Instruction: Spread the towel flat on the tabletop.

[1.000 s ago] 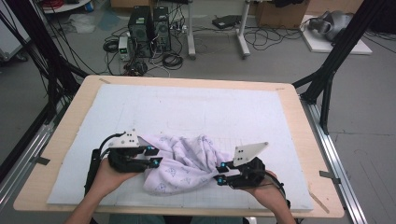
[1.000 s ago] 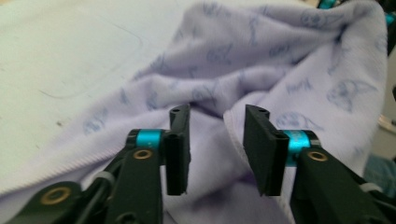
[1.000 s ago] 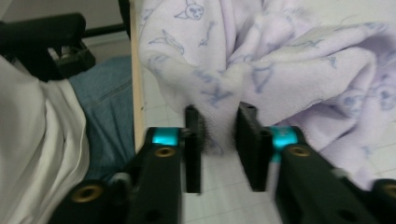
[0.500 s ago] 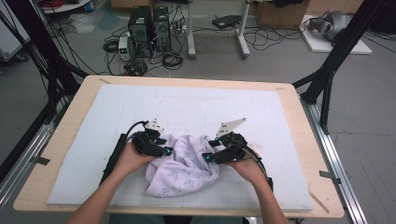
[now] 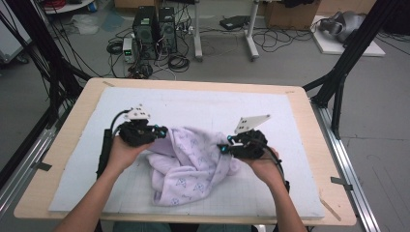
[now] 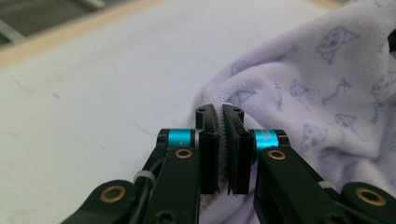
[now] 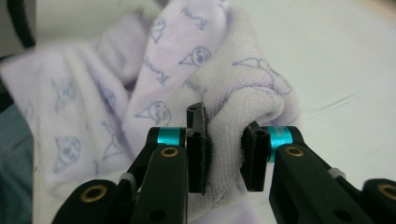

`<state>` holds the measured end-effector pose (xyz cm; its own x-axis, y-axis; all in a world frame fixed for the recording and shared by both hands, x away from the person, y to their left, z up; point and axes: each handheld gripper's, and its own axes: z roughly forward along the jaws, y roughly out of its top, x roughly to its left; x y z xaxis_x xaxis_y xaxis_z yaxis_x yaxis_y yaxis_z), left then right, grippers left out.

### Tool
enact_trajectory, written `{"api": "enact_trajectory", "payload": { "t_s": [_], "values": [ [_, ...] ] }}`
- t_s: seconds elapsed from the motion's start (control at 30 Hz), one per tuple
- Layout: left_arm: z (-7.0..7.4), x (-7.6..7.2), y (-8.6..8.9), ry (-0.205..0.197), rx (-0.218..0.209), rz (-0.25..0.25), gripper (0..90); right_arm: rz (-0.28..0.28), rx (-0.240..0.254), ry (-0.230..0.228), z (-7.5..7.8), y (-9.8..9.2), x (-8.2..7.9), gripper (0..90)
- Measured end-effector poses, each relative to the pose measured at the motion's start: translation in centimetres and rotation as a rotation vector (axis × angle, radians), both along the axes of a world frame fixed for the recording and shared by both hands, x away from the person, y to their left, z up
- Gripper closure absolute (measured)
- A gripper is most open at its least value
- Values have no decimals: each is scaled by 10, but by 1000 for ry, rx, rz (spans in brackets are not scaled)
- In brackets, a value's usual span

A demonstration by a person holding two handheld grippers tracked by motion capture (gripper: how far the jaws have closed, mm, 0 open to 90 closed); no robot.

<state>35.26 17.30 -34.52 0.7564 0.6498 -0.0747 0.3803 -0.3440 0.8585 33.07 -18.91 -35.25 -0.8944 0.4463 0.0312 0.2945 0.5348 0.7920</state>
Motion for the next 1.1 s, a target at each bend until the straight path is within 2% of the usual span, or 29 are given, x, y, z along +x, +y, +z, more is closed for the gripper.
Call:
{"api": "enact_trajectory", "payload": {
  "t_s": [0.03, 0.07, 0.13, 0.17, 0.2, 0.23, 0.3, 0.33, 0.47, 0.5, 0.53, 0.6, 0.63, 0.67, 0.73, 0.8, 0.83, 0.9, 1.0, 1.07, 1.1],
  "values": [
    [7, 0, 3, -17, -8, 5, 849, -14, 7, -36, 14, -4, 1, 757],
    [19, -2, 7, -51, -26, 19, 849, -18, 17, -49, 21, -6, 1, 757],
    [33, -6, 15, -76, -46, 12, 848, -17, 30, -92, 39, -9, -3, 757],
    [37, -9, 18, -80, -47, 9, 848, -9, 39, -111, 46, -9, -7, 757],
    [37, -9, 18, -80, -47, 9, 848, -9, 39, -111, 46, -9, -7, 757],
    [35, -21, 24, -60, -24, -29, 847, 14, 30, -111, 49, -5, -19, 757],
    [21, -36, 27, -45, 7, -55, 846, 51, 13, -99, 41, 0, -30, 757],
    [8, -46, 30, -19, 20, -70, 846, 69, -3, -80, 32, 4, -38, 757],
    [-35, -77, 41, 59, 39, -98, 845, 155, -32, 48, -20, 14, -74, 758],
    [-41, -81, 43, 77, 36, -104, 844, 175, -35, 83, -30, 16, -82, 758],
    [-48, -83, 45, 94, 35, -111, 841, 185, -45, 99, -36, 18, -87, 757],
    [-51, -85, 50, 113, 19, -123, 811, 216, -56, 118, -43, 21, -97, 725],
    [-48, -84, 52, 114, 5, -113, 745, 236, -48, 133, -41, 21, -100, 645],
    [-44, -82, 53, 109, -6, -95, 649, 238, -39, 129, -36, 21, -101, 587],
    [-32, -77, 55, 95, -32, -77, 531, 235, -26, 95, -21, 17, -98, 541],
    [-21, -72, 55, 67, -42, -67, 500, 210, -10, 69, -9, 11, -90, 511],
    [-18, -70, 55, 61, -44, -63, 496, 179, 8, 54, -3, 5, -82, 509],
    [-17, -62, 51, 50, -40, -42, 495, 126, 19, 36, 0, -2, -65, 500],
    [-29, -47, 46, 82, 29, -14, 495, 64, 32, 54, -7, -8, -42, 492],
    [-43, -36, 44, 129, 62, 5, 495, 9, -7, 49, -18, -9, -27, 487],
    [-47, -32, 44, 141, 93, 18, 494, -32, -54, 49, -27, -8, -19, 460]
  ]
}}
